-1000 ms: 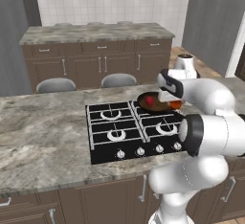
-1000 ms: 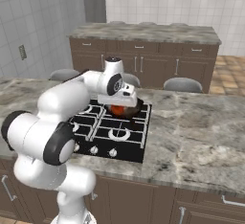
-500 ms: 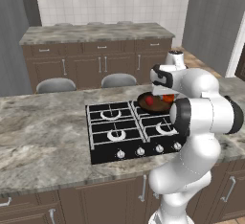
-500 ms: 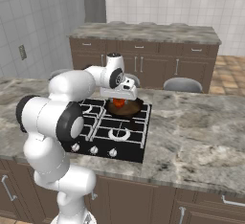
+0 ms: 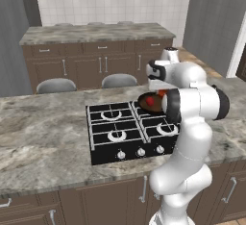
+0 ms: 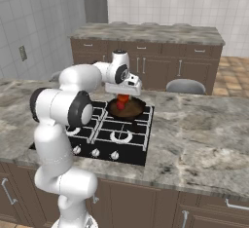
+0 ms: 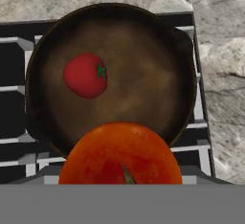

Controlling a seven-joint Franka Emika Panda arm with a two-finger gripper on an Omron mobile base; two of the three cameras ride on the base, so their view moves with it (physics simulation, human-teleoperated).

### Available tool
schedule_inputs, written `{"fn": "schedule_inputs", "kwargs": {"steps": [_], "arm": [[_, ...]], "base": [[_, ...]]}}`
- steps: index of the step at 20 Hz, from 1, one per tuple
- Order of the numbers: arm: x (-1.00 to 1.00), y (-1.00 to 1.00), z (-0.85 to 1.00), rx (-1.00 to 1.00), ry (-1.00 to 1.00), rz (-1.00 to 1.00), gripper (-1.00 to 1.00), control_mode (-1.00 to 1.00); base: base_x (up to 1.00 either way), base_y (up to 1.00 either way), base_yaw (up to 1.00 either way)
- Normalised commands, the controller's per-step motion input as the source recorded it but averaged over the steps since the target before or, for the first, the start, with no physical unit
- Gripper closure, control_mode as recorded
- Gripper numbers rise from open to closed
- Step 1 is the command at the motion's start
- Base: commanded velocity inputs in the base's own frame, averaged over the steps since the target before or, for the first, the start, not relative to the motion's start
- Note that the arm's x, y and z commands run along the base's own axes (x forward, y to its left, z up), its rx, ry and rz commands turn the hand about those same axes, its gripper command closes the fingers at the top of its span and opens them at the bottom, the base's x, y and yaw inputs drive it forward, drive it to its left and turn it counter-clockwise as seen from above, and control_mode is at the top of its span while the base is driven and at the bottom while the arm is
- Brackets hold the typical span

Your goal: Put the tomato and tomato in the pan. Then turn on the rear right burner and set the heat to medium.

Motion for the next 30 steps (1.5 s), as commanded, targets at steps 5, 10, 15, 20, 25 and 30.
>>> {"fn": "schedule_inputs", "kwargs": {"steps": [5, 10, 15, 20, 25, 30], "arm": [[0.33, 0.00, -0.13, 0.05, 0.00, 0.05, 1.00, -1.00], [0.08, 0.00, -0.30, 0.00, 0.06, 0.03, 1.00, -1.00], [0.18, 0.00, -0.34, 0.00, 0.02, 0.02, 1.00, -1.00], [0.30, 0.00, -0.25, 0.00, 0.00, 0.03, 1.00, -1.00], [0.25, 0.00, -0.22, 0.00, 0.01, 0.01, 1.00, -1.00], [0.00, 0.00, -0.27, 0.00, 0.01, 0.00, 1.00, -1.00]], "base": [[0.00, 0.00, 0.00], [0.00, 0.00, 0.00], [0.00, 0.00, 0.00], [0.00, 0.00, 0.00], [0.00, 0.00, 0.00], [0.00, 0.00, 0.00]]}}
